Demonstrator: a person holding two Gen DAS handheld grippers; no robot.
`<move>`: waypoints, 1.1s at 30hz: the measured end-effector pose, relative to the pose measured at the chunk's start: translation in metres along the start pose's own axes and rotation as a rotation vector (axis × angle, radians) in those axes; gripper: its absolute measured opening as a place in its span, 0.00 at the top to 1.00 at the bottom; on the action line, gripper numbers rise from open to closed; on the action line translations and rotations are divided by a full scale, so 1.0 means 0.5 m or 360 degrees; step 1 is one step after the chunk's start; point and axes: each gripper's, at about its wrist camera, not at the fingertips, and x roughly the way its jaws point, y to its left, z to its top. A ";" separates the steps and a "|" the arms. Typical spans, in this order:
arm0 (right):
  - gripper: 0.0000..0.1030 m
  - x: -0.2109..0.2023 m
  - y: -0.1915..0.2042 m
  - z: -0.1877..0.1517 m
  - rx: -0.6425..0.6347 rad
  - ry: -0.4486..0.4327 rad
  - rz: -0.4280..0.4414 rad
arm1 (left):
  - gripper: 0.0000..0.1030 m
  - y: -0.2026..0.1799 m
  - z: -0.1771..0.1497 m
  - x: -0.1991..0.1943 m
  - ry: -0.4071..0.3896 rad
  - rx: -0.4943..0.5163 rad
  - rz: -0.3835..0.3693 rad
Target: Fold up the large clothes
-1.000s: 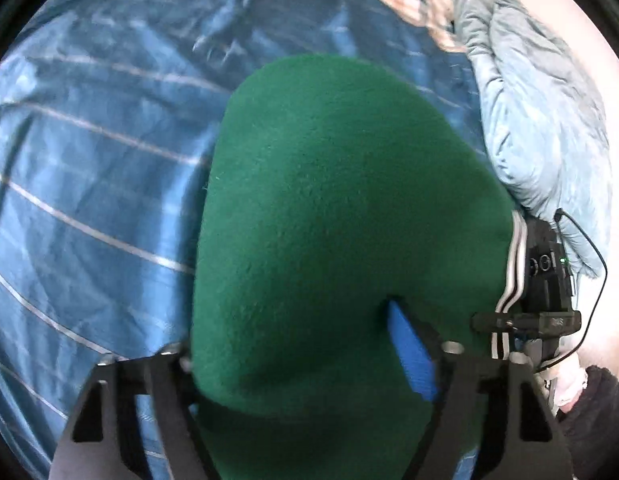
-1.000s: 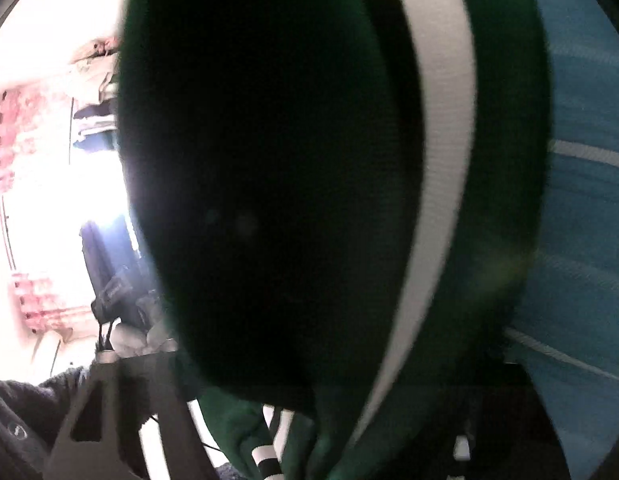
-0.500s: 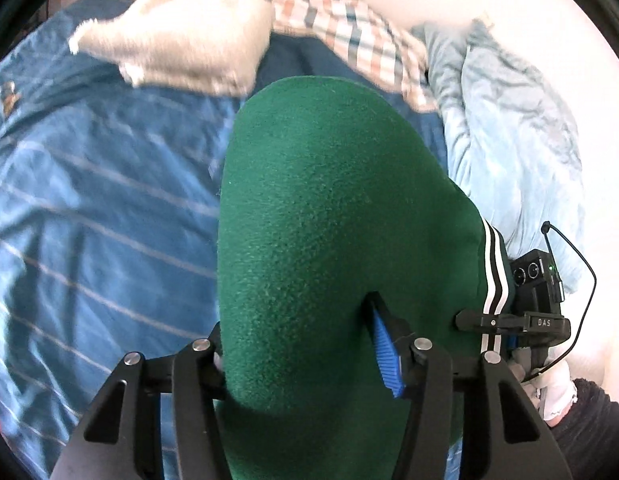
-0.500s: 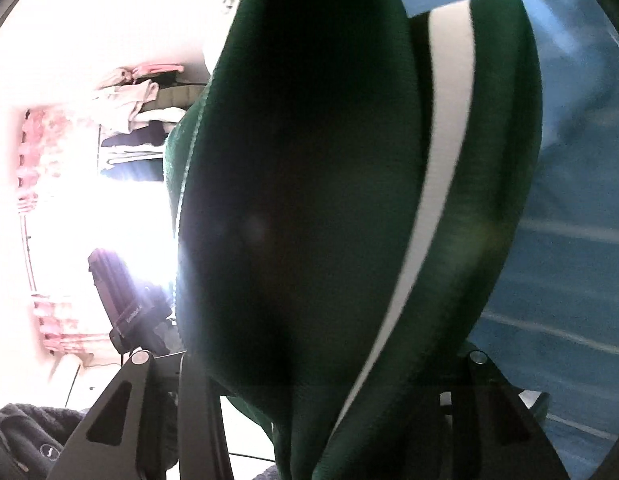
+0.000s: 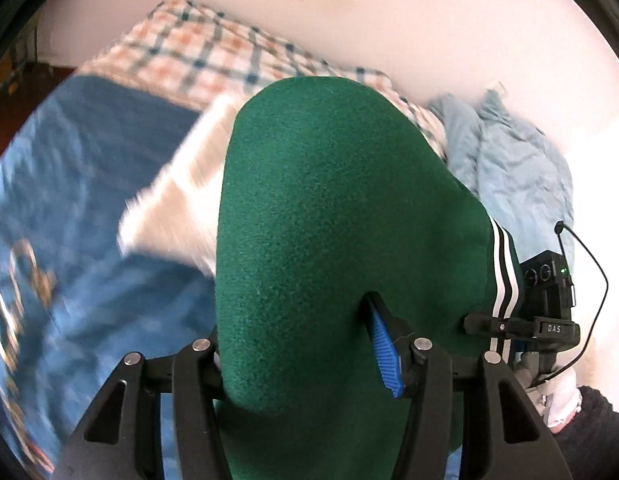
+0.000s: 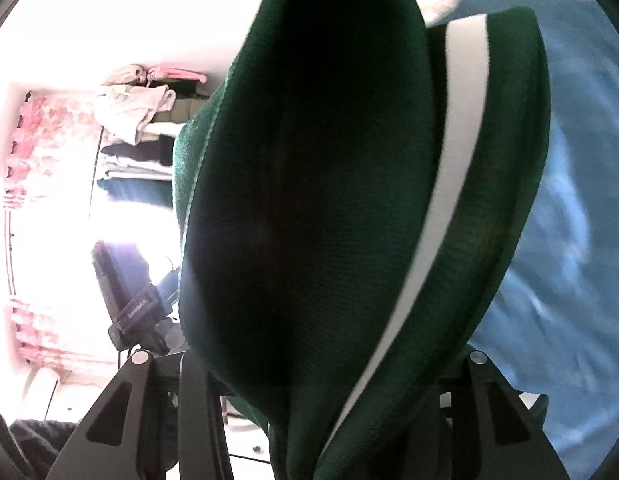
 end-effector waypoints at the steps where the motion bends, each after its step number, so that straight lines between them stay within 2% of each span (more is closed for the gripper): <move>1: 0.54 0.025 0.008 0.031 -0.0005 -0.0006 0.0000 | 0.51 0.013 0.026 0.005 -0.0008 0.0015 0.0013; 2: 0.54 0.050 0.012 0.063 -0.0003 -0.0015 0.0001 | 0.51 0.031 0.069 0.017 -0.0021 0.0036 0.0029; 3: 0.54 0.052 0.021 0.066 0.0004 -0.0018 0.0008 | 0.51 0.047 0.090 0.023 -0.0028 0.0047 0.0034; 5: 0.54 0.095 0.009 0.136 0.0036 -0.0027 0.0011 | 0.51 0.078 0.145 0.058 -0.0034 0.0045 0.0040; 9: 0.54 0.190 -0.066 0.325 0.0069 0.0010 -0.0037 | 0.51 0.147 0.230 0.166 0.0016 0.0017 0.0051; 12: 0.55 0.235 -0.122 0.376 0.0112 0.0035 -0.0068 | 0.51 0.206 0.274 0.257 0.0084 -0.0004 0.0108; 14: 0.55 0.250 -0.149 0.391 0.0136 0.0043 -0.0060 | 0.41 0.242 0.292 0.298 0.0133 -0.0040 0.0121; 17: 0.55 0.263 -0.150 0.402 0.0139 0.0074 -0.0086 | 0.31 0.263 0.295 0.318 0.0181 -0.0072 0.0133; 18: 0.54 0.258 -0.163 0.448 0.0135 0.0083 -0.0101 | 0.31 0.263 0.291 0.314 0.0181 -0.0075 0.0133; 19: 0.53 0.274 -0.157 0.473 0.0126 0.0095 -0.0144 | 0.31 0.263 0.290 0.310 0.0185 -0.0078 0.0133; 20: 0.52 0.283 -0.148 0.469 0.0102 0.0103 -0.0203 | 0.31 0.260 0.287 0.305 0.0200 -0.0083 0.0139; 22: 0.41 0.286 -0.129 0.454 0.0054 0.0109 -0.0342 | 0.31 0.249 0.287 0.292 0.0232 -0.0085 0.0174; 23: 0.39 0.282 -0.114 0.441 0.0012 0.0111 -0.0443 | 0.31 0.238 0.280 0.277 0.0233 -0.0070 0.0222; 25: 0.35 0.279 -0.082 0.416 -0.0028 0.0080 -0.0538 | 0.31 0.225 0.275 0.257 0.0194 -0.0036 0.0322; 26: 0.34 0.276 -0.061 0.395 -0.0077 0.0057 -0.0645 | 0.31 0.209 0.263 0.236 0.0154 0.0011 0.0412; 28: 0.13 0.280 -0.009 0.399 -0.0137 -0.0016 -0.0842 | 0.28 0.195 0.251 0.211 0.0101 0.0073 0.0523; 30: 0.11 0.257 0.018 0.377 -0.0182 -0.0127 -0.1025 | 0.16 0.171 0.231 0.171 0.0052 0.0139 0.0615; 31: 0.11 0.282 0.102 0.373 -0.0191 -0.0178 -0.1111 | 0.12 0.158 0.220 0.146 0.0019 0.0160 0.0656; 33: 0.11 0.258 0.166 0.354 -0.0204 -0.0287 -0.1272 | 0.11 0.138 0.202 0.098 -0.0041 0.0187 0.0702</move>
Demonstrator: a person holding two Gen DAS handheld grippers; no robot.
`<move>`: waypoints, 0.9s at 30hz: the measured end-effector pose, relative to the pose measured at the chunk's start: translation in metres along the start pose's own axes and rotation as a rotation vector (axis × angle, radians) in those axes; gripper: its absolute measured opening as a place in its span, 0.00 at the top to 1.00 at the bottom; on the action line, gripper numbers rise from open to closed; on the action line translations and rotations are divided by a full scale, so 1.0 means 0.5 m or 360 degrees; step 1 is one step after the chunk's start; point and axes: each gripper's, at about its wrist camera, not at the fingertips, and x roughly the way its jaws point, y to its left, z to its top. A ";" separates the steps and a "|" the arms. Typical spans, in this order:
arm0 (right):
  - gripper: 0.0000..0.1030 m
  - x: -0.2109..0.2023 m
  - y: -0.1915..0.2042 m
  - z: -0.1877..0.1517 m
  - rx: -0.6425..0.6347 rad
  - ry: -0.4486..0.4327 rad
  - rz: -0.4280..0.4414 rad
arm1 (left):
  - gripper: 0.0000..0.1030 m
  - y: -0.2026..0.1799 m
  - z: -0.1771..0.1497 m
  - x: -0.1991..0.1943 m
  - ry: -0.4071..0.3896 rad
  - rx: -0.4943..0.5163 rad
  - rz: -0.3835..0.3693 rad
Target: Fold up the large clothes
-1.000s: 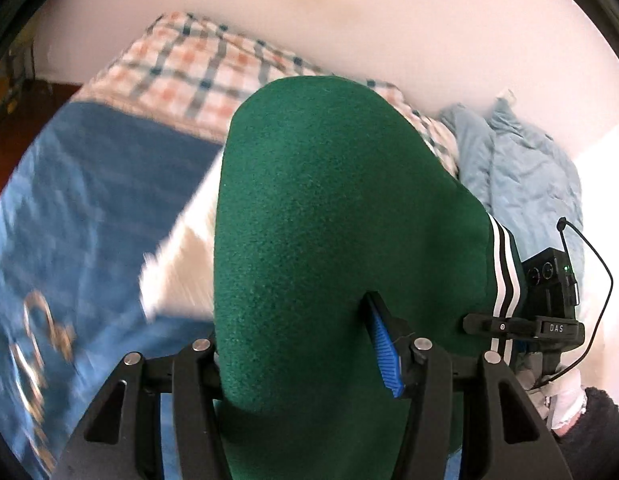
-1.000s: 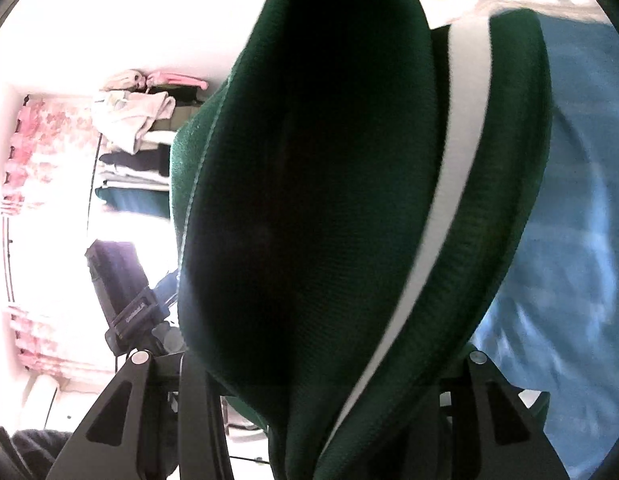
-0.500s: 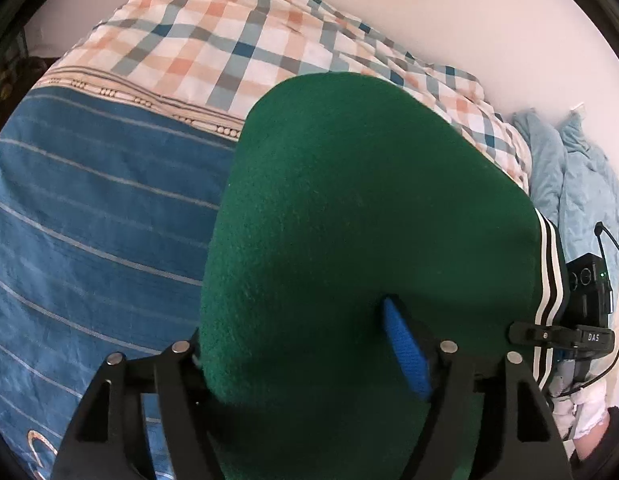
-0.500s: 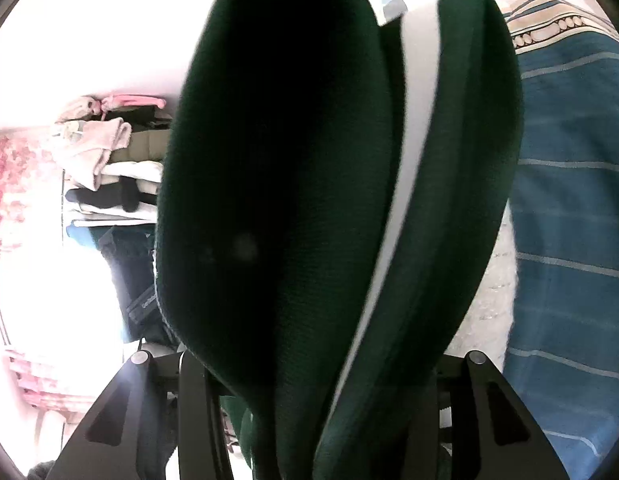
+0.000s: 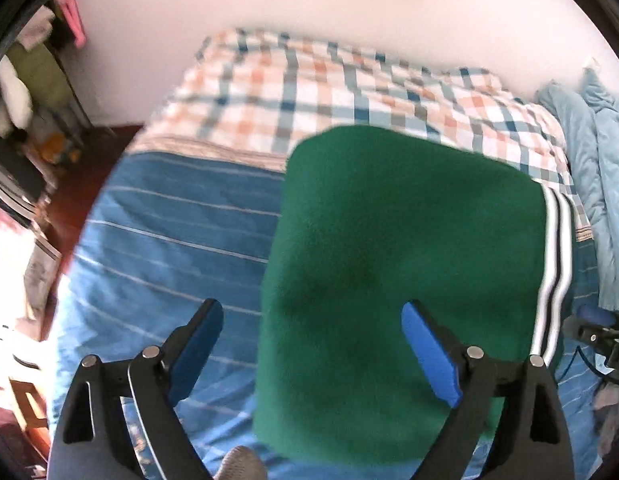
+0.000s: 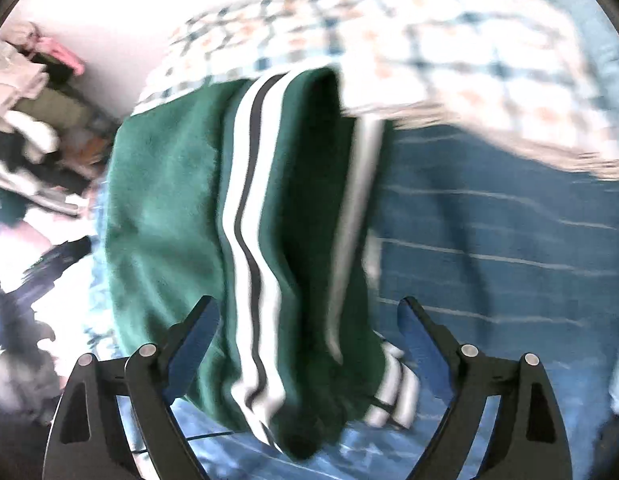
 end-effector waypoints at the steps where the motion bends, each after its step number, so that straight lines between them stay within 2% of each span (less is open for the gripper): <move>1: 0.10 -0.024 -0.004 -0.013 0.0001 -0.0046 -0.0075 | 0.11 0.001 -0.007 -0.024 -0.0025 -0.0003 0.0017; 3: 0.08 -0.102 0.013 -0.065 0.0001 -0.0145 -0.0249 | 0.10 0.003 -0.033 -0.090 -0.0086 0.0002 0.0050; 6: 0.06 -0.235 0.038 -0.133 0.0011 -0.0246 -0.0351 | 0.09 0.002 -0.071 -0.195 -0.0157 0.0012 0.0062; 10: 0.05 -0.470 0.110 -0.276 0.0043 -0.0381 -0.0401 | 0.08 -0.002 -0.121 -0.349 -0.0245 0.0045 0.0036; 12: 0.04 -0.591 0.112 -0.342 0.0073 -0.0417 -0.0398 | 0.08 -0.008 -0.146 -0.428 -0.0284 0.0078 0.0004; 17: 0.04 -0.857 0.183 -0.501 0.0107 -0.0559 -0.0447 | 0.07 -0.027 -0.216 -0.641 -0.0398 0.0185 0.0041; 22: 0.04 -1.066 0.237 -0.617 0.0103 -0.0672 -0.0510 | 0.07 -0.023 -0.279 -0.814 -0.0480 0.0155 -0.0006; 27: 0.04 -1.229 0.272 -0.707 0.0083 -0.0758 -0.0527 | 0.07 -0.025 -0.332 -0.941 -0.0552 0.0099 0.0045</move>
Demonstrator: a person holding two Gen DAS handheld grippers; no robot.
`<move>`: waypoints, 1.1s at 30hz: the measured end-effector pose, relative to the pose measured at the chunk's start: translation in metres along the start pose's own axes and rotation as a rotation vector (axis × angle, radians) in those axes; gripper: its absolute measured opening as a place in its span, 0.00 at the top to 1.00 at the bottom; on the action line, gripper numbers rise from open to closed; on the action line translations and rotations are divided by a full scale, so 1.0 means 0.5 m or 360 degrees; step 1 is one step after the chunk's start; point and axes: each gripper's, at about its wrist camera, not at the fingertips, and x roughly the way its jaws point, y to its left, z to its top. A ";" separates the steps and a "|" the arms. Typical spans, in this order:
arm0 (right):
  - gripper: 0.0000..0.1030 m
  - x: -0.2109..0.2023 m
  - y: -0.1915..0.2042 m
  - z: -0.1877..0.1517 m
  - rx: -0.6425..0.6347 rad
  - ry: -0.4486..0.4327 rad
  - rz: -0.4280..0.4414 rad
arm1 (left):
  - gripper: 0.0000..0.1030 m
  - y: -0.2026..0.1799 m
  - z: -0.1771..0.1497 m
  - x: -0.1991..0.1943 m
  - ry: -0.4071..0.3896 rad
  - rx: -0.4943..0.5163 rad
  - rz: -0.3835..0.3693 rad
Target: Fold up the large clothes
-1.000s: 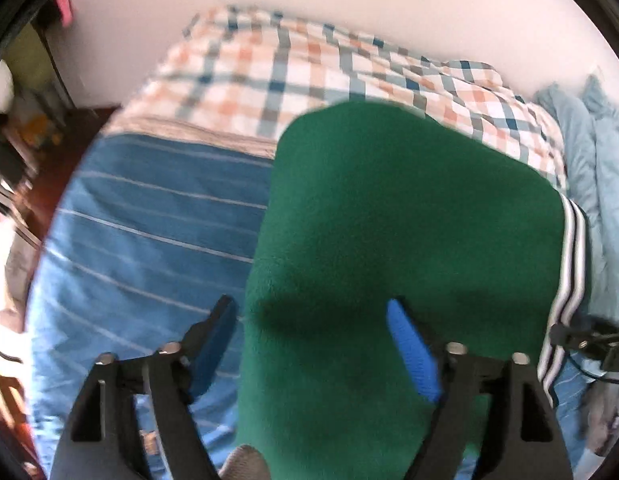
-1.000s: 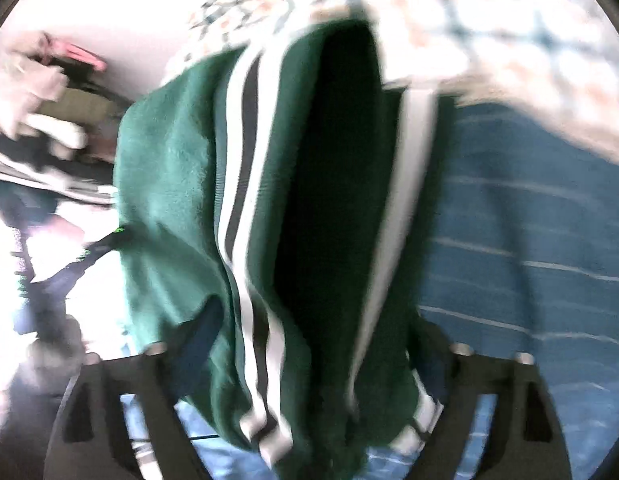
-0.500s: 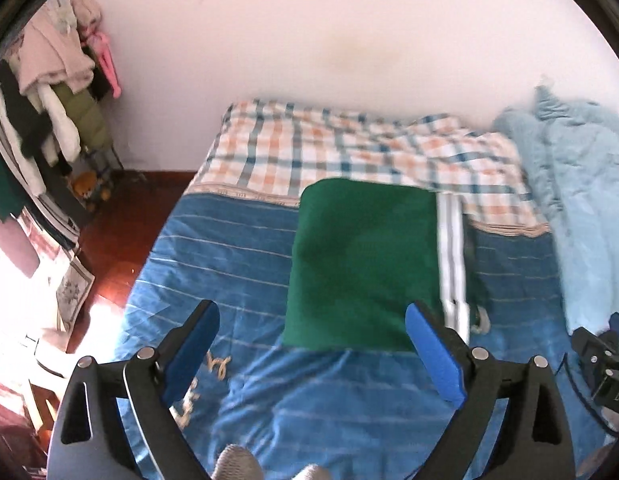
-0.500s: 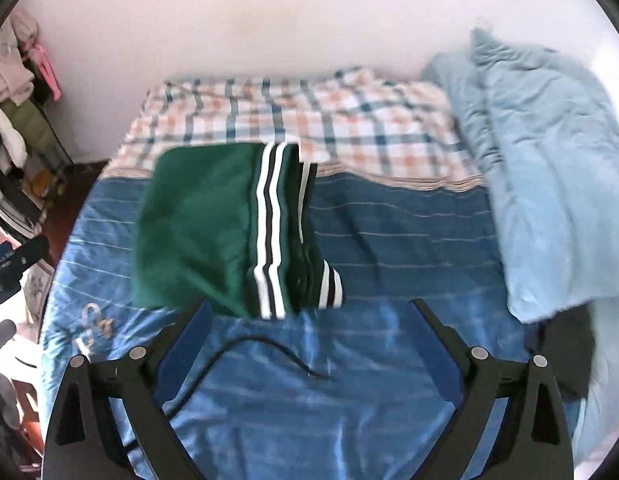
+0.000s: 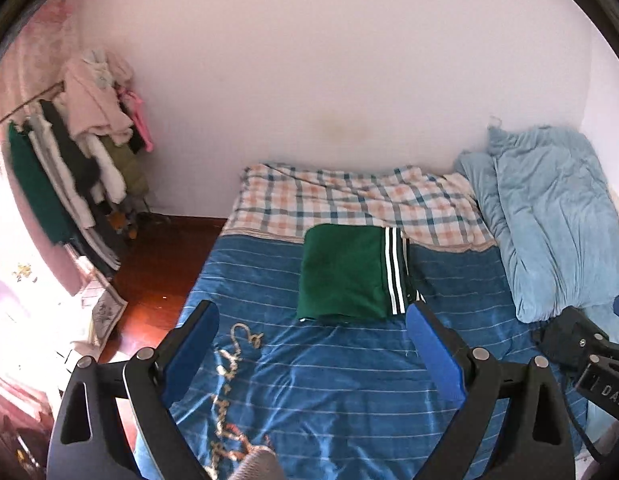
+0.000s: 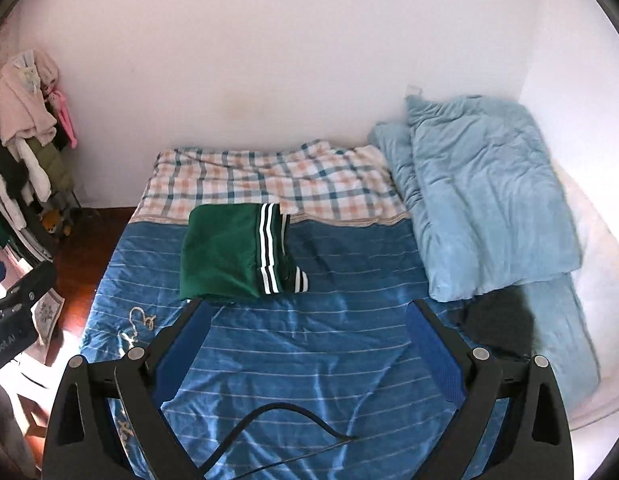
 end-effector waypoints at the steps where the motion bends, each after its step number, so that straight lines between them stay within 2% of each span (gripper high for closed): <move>1: 0.04 -0.016 -0.002 0.002 0.0002 -0.0005 0.0004 | 0.07 0.000 -0.001 -0.017 -0.0007 -0.0015 0.0002; 8: 0.04 -0.178 -0.051 -0.008 -0.0009 -0.0117 0.0030 | 0.07 -0.003 -0.019 -0.132 -0.0016 -0.0076 0.0000; 17: 0.04 -0.306 -0.087 -0.020 -0.0051 -0.0228 0.0069 | 0.07 -0.026 -0.028 -0.224 -0.0097 -0.0057 -0.0018; 26: 0.04 -0.346 -0.098 -0.032 -0.0047 -0.0239 0.0086 | 0.07 -0.029 -0.048 -0.258 -0.0109 -0.0066 0.0011; 33: 0.01 -0.354 -0.107 -0.032 -0.0082 -0.0231 0.0067 | 0.07 -0.033 -0.055 -0.264 -0.0112 -0.0074 0.0085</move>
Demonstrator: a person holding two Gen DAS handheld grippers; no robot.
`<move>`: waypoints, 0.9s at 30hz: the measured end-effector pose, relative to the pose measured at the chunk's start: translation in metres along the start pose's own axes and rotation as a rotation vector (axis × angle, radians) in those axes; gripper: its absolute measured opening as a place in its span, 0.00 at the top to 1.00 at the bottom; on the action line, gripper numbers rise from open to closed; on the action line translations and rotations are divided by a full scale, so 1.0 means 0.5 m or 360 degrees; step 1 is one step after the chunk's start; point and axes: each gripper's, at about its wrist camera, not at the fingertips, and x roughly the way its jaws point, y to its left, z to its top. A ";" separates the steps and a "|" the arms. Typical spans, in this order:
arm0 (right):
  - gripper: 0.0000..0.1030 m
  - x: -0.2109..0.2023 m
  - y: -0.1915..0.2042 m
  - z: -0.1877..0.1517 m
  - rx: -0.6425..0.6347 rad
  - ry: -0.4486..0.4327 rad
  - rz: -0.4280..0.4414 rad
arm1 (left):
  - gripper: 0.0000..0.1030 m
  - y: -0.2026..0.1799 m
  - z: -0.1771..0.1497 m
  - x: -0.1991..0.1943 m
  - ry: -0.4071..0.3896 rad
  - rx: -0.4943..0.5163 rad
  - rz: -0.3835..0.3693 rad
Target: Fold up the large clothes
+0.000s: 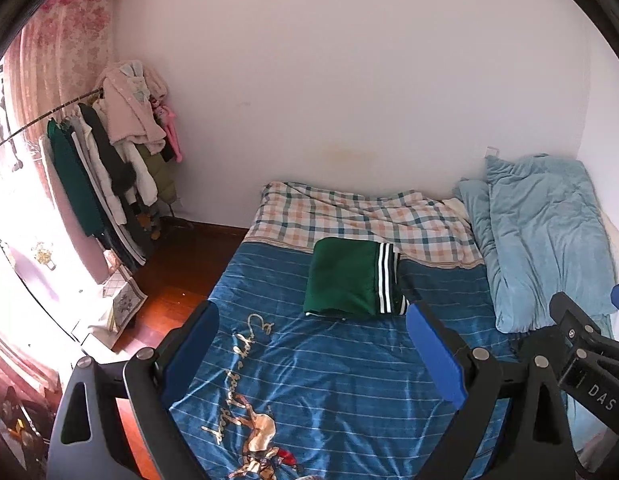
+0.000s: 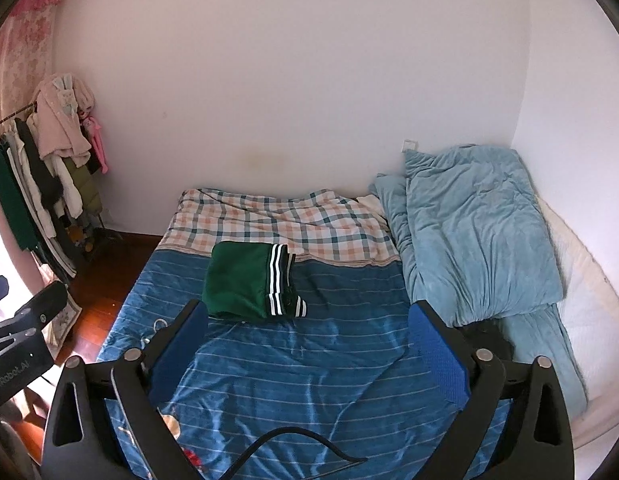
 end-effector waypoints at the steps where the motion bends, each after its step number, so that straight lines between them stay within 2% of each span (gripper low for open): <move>1: 0.00 -0.002 0.000 0.001 -0.0003 -0.0003 -0.0003 | 0.07 -0.002 0.001 0.001 -0.0001 0.0001 0.0011; 27: 0.00 0.004 -0.003 0.001 0.0001 -0.0016 0.0012 | 0.07 -0.005 0.010 -0.014 -0.0016 0.0014 0.0014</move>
